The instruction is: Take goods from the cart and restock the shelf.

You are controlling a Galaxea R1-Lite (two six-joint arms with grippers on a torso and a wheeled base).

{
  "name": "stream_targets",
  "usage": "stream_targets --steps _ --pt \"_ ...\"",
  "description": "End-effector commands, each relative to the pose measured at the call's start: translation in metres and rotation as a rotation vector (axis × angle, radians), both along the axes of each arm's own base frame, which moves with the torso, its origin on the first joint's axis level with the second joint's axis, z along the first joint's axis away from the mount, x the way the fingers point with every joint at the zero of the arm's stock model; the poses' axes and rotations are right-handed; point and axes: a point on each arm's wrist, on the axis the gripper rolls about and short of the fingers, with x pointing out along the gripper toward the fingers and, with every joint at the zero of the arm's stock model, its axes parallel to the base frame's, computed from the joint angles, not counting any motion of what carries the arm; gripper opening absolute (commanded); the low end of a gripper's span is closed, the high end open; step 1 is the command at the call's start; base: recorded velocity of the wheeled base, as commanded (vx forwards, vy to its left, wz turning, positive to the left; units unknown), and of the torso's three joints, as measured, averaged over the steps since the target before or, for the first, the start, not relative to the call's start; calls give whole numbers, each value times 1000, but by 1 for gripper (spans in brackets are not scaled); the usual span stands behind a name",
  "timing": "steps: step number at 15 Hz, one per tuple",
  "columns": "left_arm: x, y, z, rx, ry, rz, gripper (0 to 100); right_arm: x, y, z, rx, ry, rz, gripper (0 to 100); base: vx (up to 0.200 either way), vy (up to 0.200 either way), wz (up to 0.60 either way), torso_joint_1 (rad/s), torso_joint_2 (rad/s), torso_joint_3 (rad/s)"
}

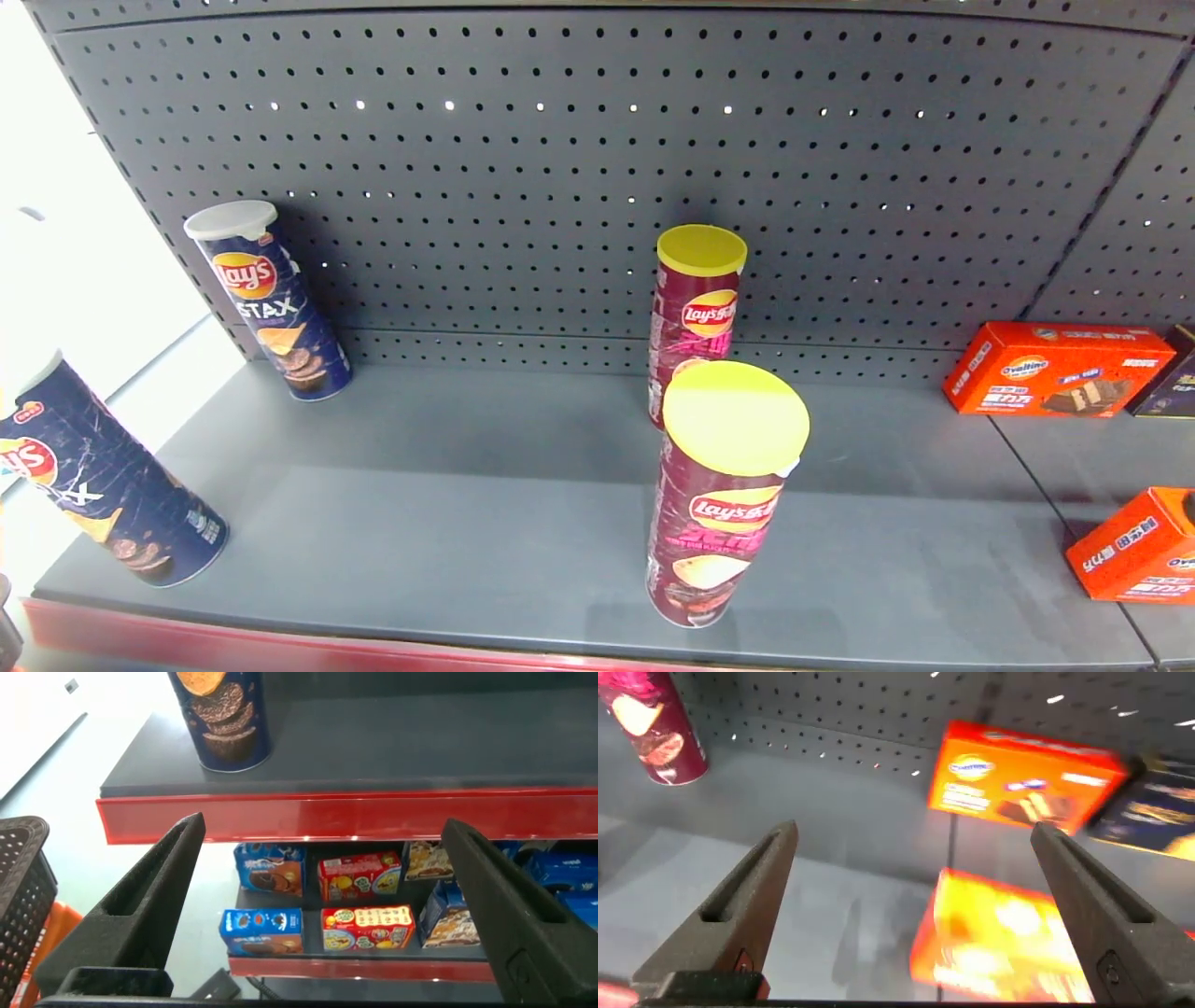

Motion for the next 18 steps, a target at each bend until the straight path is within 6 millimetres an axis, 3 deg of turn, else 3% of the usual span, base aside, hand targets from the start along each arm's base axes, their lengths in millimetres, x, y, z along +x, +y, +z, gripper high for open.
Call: stream_targets --steps 1,2,3,4,9,18 --pt "0 0 0 0 -2 0 100 -54 0 -50 -1 -63 -7 100 0 0 0 0 0 0" --pt "0 0 0 0 -2 0 100 -57 0 -55 -1 -63 -10 100 0 0 0 0 0 0" --pt "0 0 0 0 -3 0 100 -75 0 -101 7 -39 -8 100 0 0 0 0 0 0" --pt "0 0 0 0 -3 0 100 -72 0 -109 13 -13 -10 100 0 0 0 0 0 0" --pt "0 0 0 0 -3 2 100 -72 -2 -114 126 59 -91 100 0 0 0 0 0 0" --pt "0 0 0 -24 -3 19 100 -72 -2 -114 129 59 -93 100 0 0 0 0 0 0"
